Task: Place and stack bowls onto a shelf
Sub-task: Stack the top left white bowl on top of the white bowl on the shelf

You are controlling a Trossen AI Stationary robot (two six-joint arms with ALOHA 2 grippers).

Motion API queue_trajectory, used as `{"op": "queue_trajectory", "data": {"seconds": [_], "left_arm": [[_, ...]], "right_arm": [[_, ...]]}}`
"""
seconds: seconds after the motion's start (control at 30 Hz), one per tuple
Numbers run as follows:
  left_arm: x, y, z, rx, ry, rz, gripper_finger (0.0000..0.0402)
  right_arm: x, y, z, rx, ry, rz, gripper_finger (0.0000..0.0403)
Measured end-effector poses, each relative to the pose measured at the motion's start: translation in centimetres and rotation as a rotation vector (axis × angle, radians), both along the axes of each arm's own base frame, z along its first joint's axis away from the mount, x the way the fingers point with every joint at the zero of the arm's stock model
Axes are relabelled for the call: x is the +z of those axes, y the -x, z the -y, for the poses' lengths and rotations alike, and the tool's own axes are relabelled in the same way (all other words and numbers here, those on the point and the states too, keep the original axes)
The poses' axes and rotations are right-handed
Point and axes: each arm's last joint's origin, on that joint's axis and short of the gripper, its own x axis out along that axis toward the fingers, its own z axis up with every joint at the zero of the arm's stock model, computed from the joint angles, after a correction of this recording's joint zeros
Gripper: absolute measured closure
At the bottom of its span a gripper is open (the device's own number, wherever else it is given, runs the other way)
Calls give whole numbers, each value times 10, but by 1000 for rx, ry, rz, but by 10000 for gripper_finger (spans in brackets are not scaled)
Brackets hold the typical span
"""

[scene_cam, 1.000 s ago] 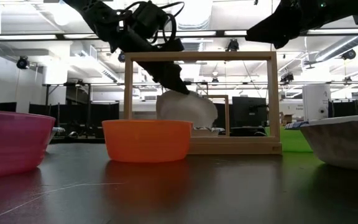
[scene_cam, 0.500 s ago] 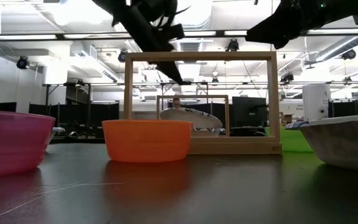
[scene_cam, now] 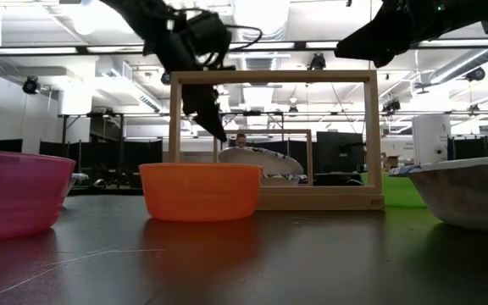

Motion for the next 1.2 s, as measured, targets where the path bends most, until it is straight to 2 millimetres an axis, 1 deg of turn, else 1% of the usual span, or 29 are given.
{"op": "queue_trajectory", "data": {"seconds": [0.1,0.33,0.53,0.73,0.9,1.0,1.1,1.2], "left_arm": [[-4,1,-9,26,-23,60,393],[-10,6,-22,56,-11,60,401],[-27,-3,-25,36,29,50,401],[-37,-15,-31,62,3,45,401],[-27,-20,-32,73,2,70,401],[-14,-21,-27,92,29,78,402],[4,-16,-12,82,57,89,402],[18,-6,10,55,79,94,402]], "right_arm": [[0,0,0,0,1,0,275],[0,0,0,-1,3,-1,275],[0,0,0,-8,5,-4,275],[-1,0,0,-8,5,-9,275],[-1,0,1,-10,5,-15,275],[-1,0,1,-14,-10,-12,275],[-1,0,1,-26,-56,3,275],[-1,0,1,-50,-126,18,275]]}}
